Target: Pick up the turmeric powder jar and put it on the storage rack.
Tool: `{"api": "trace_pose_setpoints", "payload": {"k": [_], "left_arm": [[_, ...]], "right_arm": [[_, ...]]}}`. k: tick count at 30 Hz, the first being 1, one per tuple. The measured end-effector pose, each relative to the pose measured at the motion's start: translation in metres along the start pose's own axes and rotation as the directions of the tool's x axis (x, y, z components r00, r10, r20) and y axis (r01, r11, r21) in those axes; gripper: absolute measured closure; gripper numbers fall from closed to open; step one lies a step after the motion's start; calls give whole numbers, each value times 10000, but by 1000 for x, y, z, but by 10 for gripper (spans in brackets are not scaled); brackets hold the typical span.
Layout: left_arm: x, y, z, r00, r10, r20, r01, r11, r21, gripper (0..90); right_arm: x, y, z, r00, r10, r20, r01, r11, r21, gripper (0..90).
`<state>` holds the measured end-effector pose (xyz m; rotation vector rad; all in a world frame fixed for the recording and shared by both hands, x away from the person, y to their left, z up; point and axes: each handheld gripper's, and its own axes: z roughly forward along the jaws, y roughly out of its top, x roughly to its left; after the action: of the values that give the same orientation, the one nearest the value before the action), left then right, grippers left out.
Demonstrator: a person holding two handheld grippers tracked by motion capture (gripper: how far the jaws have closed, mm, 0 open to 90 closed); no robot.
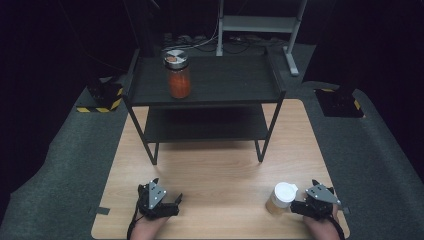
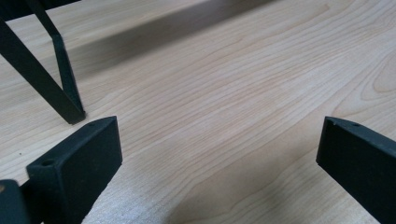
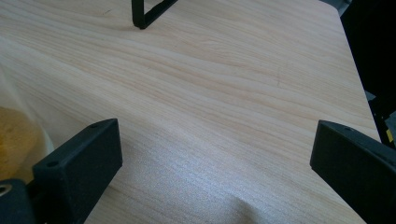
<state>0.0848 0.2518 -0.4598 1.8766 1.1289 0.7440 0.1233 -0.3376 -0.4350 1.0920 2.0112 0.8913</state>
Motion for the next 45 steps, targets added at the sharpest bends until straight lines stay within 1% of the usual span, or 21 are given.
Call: {"api": "trace_pose_setpoints", "payload": {"k": [6,8,9,18,21,25,30,38,42,45], "left_arm": [[0,1,0,9999,143,47,-144,9999,39,5],[-1,0,0,9999,145,20,-145,9999,-2,6],[0,-1,0,9998,182,70,-181,9998,-41,6],[2,-1,-1,9995,156,260,-156,9999,-5,6],[3,0,-1,9994,167,304,-168,9999,21,6],[4,-1,-2,9993,183,337,-182,9998,-35,6],[4,-1,-1,9991,209,373,-207,9998,-36,6],[5,-1,-1,9989,204,431,-203,9998,-24,6],[5,0,-1,9986,257,468,-257,9997,9,6],[6,0,-1,9986,228,487,-228,9997,0,6]], "right_arm": [[0,-2,-1,10000,10,20,-10,10000,-80,16],[0,-2,-1,10000,43,-6,-43,9999,-95,16],[-1,-2,-1,10000,48,-13,-48,9999,-101,17],[-2,-3,-1,9999,124,-21,-124,9998,-161,16],[-4,-6,-3,9994,352,-16,-352,9989,-306,16],[-5,-7,-6,9991,433,47,-430,9982,-415,16],[-7,-6,-19,9975,628,313,-599,9945,-854,16],[-14,-8,-36,9942,946,512,-871,9873,-1330,16],[-17,-9,-46,9926,1120,473,-1028,9807,-1664,16],[-17,-8,-53,9924,1157,429,-1053,9753,-1943,16]]}}
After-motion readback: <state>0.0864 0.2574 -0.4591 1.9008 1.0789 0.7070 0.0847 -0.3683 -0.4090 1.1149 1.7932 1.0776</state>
